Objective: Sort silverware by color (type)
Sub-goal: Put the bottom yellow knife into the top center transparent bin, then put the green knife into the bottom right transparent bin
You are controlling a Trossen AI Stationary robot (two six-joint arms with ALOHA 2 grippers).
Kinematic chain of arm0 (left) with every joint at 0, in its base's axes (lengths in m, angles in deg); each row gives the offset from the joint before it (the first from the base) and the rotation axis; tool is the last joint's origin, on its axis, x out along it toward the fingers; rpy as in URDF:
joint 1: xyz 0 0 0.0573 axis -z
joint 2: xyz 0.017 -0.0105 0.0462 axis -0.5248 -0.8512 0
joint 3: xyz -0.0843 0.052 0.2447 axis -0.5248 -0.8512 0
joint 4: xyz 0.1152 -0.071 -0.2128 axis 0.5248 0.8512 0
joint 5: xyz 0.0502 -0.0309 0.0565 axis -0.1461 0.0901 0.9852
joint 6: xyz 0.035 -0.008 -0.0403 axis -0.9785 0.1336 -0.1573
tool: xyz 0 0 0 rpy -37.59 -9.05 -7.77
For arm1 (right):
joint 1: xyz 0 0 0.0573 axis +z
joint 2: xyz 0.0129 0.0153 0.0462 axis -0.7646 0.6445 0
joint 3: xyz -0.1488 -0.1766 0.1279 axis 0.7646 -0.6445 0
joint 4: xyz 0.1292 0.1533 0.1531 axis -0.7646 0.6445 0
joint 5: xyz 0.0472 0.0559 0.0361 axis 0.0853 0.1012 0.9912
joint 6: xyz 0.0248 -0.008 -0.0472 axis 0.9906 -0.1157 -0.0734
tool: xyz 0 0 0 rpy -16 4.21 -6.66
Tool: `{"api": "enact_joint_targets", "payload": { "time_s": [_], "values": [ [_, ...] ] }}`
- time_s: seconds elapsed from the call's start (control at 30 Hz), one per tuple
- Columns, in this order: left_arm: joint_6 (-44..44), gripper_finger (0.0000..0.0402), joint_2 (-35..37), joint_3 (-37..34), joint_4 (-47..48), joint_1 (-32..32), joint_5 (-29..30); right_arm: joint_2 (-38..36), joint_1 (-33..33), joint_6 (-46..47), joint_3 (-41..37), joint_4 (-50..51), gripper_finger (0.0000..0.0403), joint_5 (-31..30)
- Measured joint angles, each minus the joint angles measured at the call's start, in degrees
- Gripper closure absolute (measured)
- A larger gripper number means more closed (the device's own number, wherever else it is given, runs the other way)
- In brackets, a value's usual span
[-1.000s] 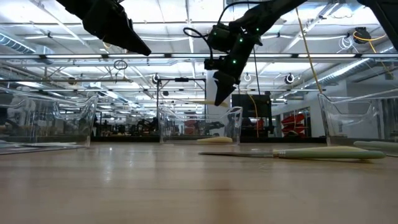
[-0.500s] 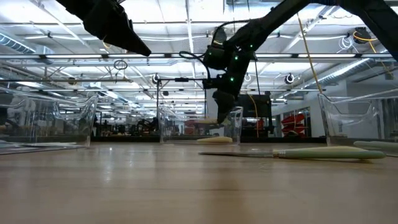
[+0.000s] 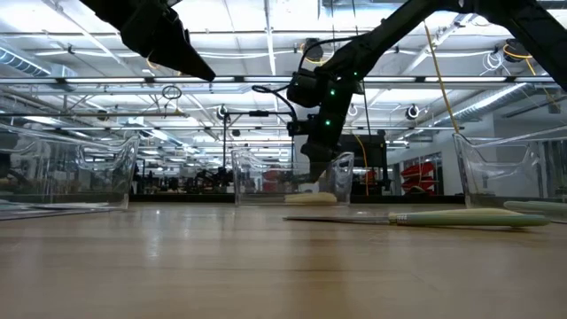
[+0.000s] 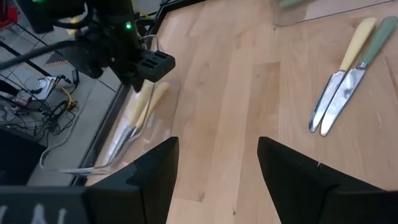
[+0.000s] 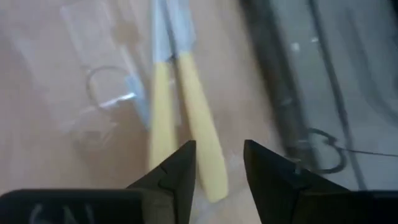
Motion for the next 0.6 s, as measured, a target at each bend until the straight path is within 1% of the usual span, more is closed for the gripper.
{"api": "enact_joint_targets", "payload": {
  "time_s": [0.07, 0.23, 0.3, 0.43, 0.5, 0.6],
  "values": [
    [-0.12, 0.0174, -0.08, 0.0, 0.0, -0.22, 0.0, -0.3, 0.31, -0.21, 0.07, -1.11, 0.0267, -1.45],
    [0.48, 0.0174, -0.52, 0.0, 0.81, -0.84, -0.07, -2.5, 2.25, 1.17, 0.64, 0.78, 0.0258, -0.67],
    [1.0, 0.0174, -0.97, 0.02, 0.99, -1.24, -0.03, -3.69, 3.79, 1.44, 0.64, 1.96, 0.0258, 0.83],
    [1.15, 0.0174, -1.22, 0.01, 1.74, -1.54, -0.07, -4.84, 7.97, 1.55, 0.1, 2.37, 0.0263, 6.26],
    [1.14, 0.0174, -1.6, 0.04, 1.54, -1.75, -0.07, -4.84, 10.43, 1.57, -0.08, 2.58, 0.0267, 6.17],
    [1.13, 0.0174, -1.88, 0.02, 2.1, -1.81, -0.08, -4.84, 13.93, 1.26, -0.17, 2.02, 0.0274, 3.44]
  ]
}}
